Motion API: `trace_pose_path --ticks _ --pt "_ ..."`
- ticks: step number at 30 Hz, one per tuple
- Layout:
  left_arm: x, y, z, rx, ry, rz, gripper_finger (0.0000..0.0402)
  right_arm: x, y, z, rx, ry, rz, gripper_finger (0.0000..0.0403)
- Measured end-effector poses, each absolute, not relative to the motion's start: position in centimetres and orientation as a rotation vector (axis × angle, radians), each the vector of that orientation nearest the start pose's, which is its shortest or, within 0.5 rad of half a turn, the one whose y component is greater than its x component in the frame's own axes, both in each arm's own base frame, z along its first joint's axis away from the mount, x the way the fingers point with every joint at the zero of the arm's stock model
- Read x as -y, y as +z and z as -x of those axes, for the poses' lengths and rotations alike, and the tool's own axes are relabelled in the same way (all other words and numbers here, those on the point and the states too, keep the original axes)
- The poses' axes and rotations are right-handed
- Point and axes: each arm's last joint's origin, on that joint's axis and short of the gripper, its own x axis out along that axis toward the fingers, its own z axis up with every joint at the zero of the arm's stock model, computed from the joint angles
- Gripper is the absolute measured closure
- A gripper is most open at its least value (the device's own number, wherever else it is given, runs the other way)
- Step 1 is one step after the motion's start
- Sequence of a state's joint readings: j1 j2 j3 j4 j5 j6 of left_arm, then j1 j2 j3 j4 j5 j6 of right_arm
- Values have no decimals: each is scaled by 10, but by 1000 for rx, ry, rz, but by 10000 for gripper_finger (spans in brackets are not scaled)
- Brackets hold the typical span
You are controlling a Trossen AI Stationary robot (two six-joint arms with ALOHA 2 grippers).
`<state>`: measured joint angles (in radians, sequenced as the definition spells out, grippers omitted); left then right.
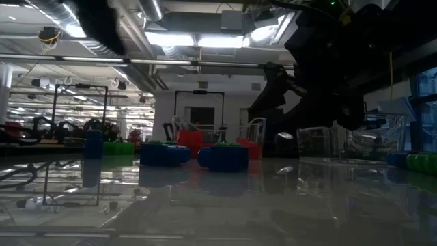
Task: Sort blocks
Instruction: Put the red game piece into the top left transparent bin
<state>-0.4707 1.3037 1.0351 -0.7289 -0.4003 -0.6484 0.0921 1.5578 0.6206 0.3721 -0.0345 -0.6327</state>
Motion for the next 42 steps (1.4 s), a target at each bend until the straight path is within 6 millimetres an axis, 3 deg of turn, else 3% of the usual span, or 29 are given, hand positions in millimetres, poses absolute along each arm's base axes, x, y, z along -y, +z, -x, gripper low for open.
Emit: trace_pose_path --ticks 9,17,24,31,42 --pt "148 266 -195 -937 273 432 125 -28 154 -290 -508 297 629 110" --pt "180 258 -176 -968 280 597 125 -28 154 -290 -508 297 626 110" --pt "212 222 -174 -1252 305 688 125 -28 154 -290 -508 296 625 110" --pt "231 187 -171 -1590 394 750 125 -28 154 -290 -508 296 624 110" --pt "245 181 -150 -1754 490 792 125 -28 154 -290 -508 295 624 110"
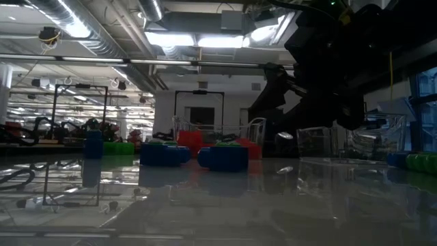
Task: Sort blocks
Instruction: Put the red game piece into the top left transparent bin
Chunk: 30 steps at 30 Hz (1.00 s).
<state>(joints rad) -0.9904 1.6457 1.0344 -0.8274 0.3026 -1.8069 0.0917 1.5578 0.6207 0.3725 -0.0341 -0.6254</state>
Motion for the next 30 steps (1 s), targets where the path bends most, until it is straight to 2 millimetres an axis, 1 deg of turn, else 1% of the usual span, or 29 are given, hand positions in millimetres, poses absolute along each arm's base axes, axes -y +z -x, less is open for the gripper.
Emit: trace_pose_path --ticks 2,9,14,25,30 --pt "245 179 -146 -1761 530 773 125 -28 154 -290 -509 295 624 110" --pt "249 179 -138 -1743 555 773 125 -28 154 -290 -508 295 624 110" --pt "250 175 -134 -1722 562 760 125 -28 154 -290 -508 296 624 110" --pt "246 165 -132 -1720 542 753 125 -28 154 -290 -508 295 624 110" --pt "250 161 -134 -1718 458 782 125 -28 154 -290 -508 295 624 110"
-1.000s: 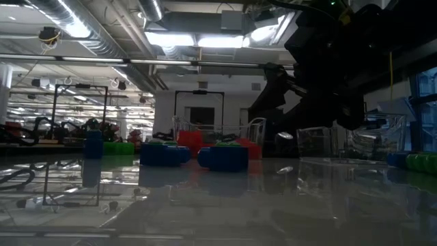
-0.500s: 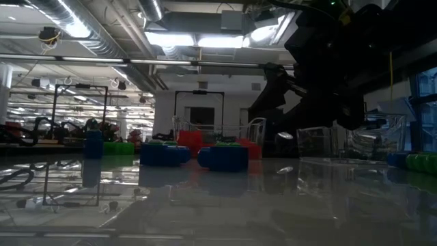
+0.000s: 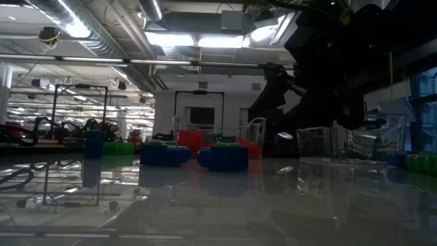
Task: Sort blocks
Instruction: Put the red game piece into the top left transparent bin
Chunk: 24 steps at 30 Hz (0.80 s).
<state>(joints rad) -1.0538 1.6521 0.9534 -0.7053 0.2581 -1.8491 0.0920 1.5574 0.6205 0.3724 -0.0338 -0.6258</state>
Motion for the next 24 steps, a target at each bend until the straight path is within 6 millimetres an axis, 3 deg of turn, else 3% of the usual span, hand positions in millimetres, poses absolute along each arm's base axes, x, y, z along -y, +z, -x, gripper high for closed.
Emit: trace_pose_path --ticks 13,24 --pt "253 151 -133 -1735 404 701 133 -28 151 -292 -506 289 626 110" --pt "253 152 -133 -1736 372 684 248 -28 151 -292 -507 289 626 110"
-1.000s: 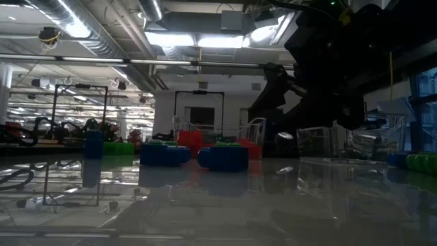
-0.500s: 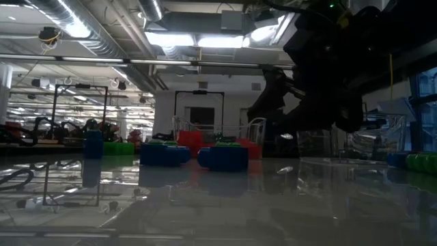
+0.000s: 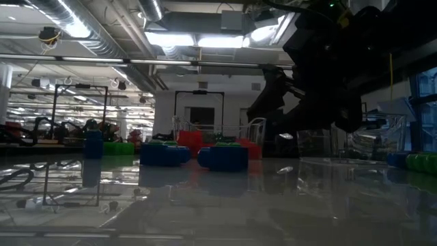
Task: Sort blocks
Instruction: Put the red game piece into the top left transparent bin
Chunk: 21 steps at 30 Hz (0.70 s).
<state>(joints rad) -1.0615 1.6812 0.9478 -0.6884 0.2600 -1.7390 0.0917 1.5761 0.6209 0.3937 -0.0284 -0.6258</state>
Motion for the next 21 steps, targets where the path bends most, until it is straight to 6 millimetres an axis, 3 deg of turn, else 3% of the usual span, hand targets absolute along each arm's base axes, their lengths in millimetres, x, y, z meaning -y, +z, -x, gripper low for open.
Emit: trace_pose_path --ticks 5,15,21 --pt "253 152 -133 -1691 363 666 289 -28 151 -292 -507 289 626 110" --pt "252 152 -135 -1650 339 636 312 -28 151 -292 -506 290 626 110" --pt "252 152 -135 -1652 301 603 377 -28 151 -292 -506 290 626 110"
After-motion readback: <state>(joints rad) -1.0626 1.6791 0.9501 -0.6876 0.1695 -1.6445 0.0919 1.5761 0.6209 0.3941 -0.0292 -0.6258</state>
